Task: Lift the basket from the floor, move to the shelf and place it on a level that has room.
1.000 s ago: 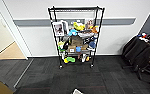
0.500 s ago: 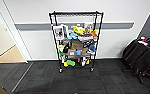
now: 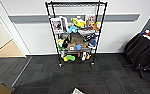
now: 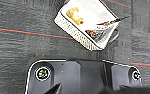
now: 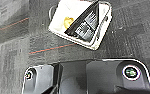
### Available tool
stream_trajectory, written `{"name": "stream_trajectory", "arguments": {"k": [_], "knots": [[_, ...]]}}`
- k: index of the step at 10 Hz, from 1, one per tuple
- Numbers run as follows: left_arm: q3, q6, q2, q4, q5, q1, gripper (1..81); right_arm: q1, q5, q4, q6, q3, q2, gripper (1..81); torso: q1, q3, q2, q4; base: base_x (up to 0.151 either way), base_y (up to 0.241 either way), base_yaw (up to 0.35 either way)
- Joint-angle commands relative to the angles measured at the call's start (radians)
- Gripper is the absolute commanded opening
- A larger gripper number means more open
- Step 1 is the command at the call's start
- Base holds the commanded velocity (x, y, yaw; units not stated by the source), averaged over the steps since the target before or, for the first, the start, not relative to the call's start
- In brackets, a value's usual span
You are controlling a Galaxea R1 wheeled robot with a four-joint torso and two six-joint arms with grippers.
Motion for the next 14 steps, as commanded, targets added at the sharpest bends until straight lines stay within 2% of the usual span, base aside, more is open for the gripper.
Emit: {"name": "stream_trajectory", "arguments": {"k": [1, 2, 3, 4, 5, 6, 7, 9, 10, 11, 12, 14], "knots": [[-0.011, -0.001, -0.023, -0.003, 0.119, -0.112, 81.1, 0.055, -0.047, 0.000, 0.000, 0.008, -0.010, 81.1, 0.061, -0.089, -0.095, 0.000, 0.000, 0.000, 0.000], [-0.013, -0.001, -0.023, -0.005, 0.119, -0.122, 81.1, 0.055, -0.047, -0.002, 0.000, 0.011, -0.010, 81.1, 0.085, -0.124, -0.132, 0.000, 0.000, 0.000, 0.000], [-0.016, -0.001, -0.024, -0.011, 0.119, -0.131, 81.1, 0.055, -0.047, -0.005, 0.000, 0.013, -0.007, 81.1, 0.105, -0.059, -0.162, 0.000, 0.000, 0.000, 0.000], [-0.016, -0.001, -0.029, -0.014, 0.119, -0.138, 81.1, 0.055, -0.047, -0.005, 0.000, 0.007, 0.002, 81.1, 0.122, -0.082, -0.188, -0.030, 0.000, 0.000, 0.000], [-0.016, -0.001, -0.036, -0.017, 0.119, -0.149, 81.1, 0.058, -0.047, -0.005, 0.000, 0.005, 0.009, 81.1, 0.139, -0.088, -0.213, -0.095, 0.000, 0.000, 0.000], [-0.016, -0.003, -0.044, -0.019, 0.120, -0.160, 81.1, 0.061, -0.050, -0.007, 0.000, 0.004, 0.012, 81.1, 0.154, -0.066, -0.239, -0.100, 0.000, 0.000, 0.000], [-0.016, -0.003, -0.049, -0.031, 0.130, -0.167, 81.1, 0.062, -0.050, -0.007, 0.000, 0.004, 0.013, 81.1, 0.164, -0.067, -0.256, -0.111, 0.000, 0.000, 0.000], [-0.013, -0.003, -0.047, -0.034, 0.140, -0.186, 81.1, 0.059, -0.050, -0.007, 0.000, 0.004, 0.015, 81.1, 0.208, -0.047, -0.323, -0.175, 0.000, 0.000, 0.000], [-0.013, -0.003, -0.046, -0.034, 0.151, -0.195, 81.1, 0.058, -0.050, -0.008, -0.001, 0.004, 0.015, 81.1, 0.229, -0.074, -0.357, -0.111, 0.000, 0.000, 0.000], [-0.016, -0.003, -0.044, -0.042, 0.168, -0.203, 81.1, 0.058, -0.050, -0.007, -0.001, 0.001, 0.013, 81.1, 0.245, -0.070, -0.383, -0.138, 0.000, 0.000, 0.000], [-0.016, -0.001, -0.047, -0.045, 0.168, -0.207, 81.1, 0.061, -0.052, -0.007, -0.001, 0.001, 0.013, 81.1, 0.261, -0.137, -0.409, -0.153, 0.000, 0.000, 0.000], [-0.016, -0.001, -0.052, -0.045, 0.173, -0.223, 81.1, 0.073, -0.059, -0.002, 0.000, 0.002, 0.013, 81.1, 0.297, -0.170, -0.468, -0.156, 0.000, 0.000, 0.000]]}}
